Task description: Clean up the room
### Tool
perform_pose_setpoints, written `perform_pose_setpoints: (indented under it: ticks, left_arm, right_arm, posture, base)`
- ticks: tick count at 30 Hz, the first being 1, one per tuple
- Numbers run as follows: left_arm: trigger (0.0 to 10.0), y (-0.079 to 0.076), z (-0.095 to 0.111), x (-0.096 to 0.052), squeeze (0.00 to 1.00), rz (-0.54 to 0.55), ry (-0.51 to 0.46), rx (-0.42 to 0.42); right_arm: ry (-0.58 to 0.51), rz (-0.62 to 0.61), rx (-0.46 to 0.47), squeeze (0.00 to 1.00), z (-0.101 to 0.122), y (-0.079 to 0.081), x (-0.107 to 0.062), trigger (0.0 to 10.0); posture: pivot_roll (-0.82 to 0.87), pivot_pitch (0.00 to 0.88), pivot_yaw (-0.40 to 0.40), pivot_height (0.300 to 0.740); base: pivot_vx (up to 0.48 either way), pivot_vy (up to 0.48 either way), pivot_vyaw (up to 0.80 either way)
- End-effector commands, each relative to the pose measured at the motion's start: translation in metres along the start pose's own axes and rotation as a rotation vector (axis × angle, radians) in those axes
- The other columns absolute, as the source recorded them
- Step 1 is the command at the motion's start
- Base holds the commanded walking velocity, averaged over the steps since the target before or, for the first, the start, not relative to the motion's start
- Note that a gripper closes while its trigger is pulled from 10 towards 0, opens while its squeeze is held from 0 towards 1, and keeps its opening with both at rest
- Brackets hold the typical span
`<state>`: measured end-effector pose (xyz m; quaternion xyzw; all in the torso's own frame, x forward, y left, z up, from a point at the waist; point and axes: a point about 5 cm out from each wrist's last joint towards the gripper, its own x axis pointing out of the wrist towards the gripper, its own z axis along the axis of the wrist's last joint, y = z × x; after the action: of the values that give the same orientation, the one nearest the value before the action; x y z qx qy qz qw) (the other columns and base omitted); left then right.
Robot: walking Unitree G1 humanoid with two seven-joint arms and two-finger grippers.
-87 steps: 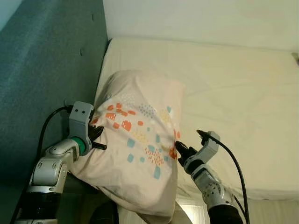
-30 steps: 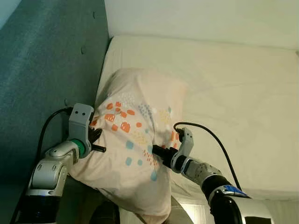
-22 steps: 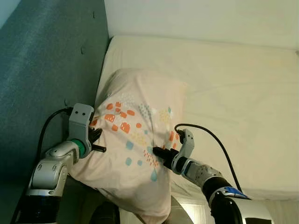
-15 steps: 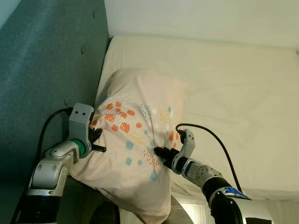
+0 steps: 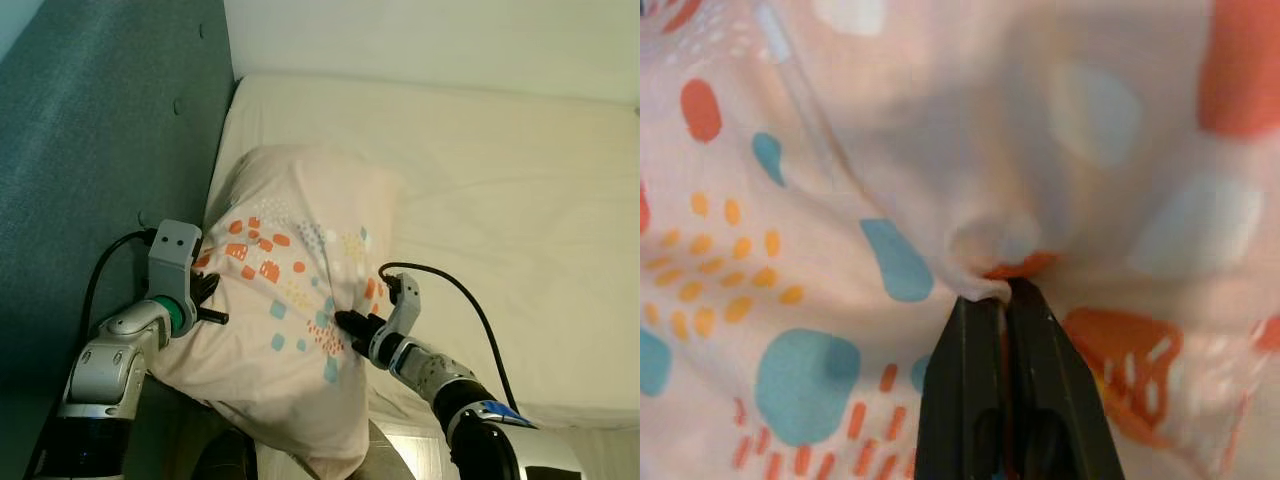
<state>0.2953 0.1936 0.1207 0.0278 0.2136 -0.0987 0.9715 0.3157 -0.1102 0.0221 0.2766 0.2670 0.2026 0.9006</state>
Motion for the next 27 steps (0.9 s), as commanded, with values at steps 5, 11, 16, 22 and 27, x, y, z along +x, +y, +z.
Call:
perform_pose_setpoints:
  ticks: [5,11,16,22,27]
  left_arm:
    - [10.0,0.001,0.005,-0.002,0.00,0.001,-0.020,-0.022]
    - [10.0,0.005,0.035,-0.005,0.00,-0.010,-0.107,-0.036]
    - [10.0,0.013,0.062,-0.012,0.00,-0.024,-0.180,-0.024]
    - [10.0,0.028,0.077,-0.017,0.00,0.060,-0.240,-0.008]
    - [10.0,0.042,0.066,-0.016,0.00,0.141,-0.171,0.047]
  right_arm:
    - [-0.187,-0.026,-0.335,0.00,0.039,0.005,-0.003,0.0]
    - [-0.329,-0.008,-0.433,0.00,0.073,0.013,-0.007,0.0]
    - [-0.381,0.017,-0.461,0.00,0.090,0.019,-0.010,0.0]
    - [-0.381,-0.085,-0.400,0.00,0.086,0.004,-0.014,10.0]
    - [-0.383,-0.130,-0.377,0.00,0.078,-0.004,-0.017,10.0]
  posture:
    - [0.04,0.231,0.010,0.740]
    - [0.02,0.230,0.010,0.740]
    - [0.03,0.226,0.008,0.740]
    - [0.03,0.226,0.008,0.740]
    - [0.03,0.223,0.008,0.740]
  base:
    - [0.000,0.000,0.00]
    - [0.000,0.000,0.00]
    - [0.000,0.000,0.00]
    - [0.000,0.000,0.00]
    - [0.000,0.000,0.00]
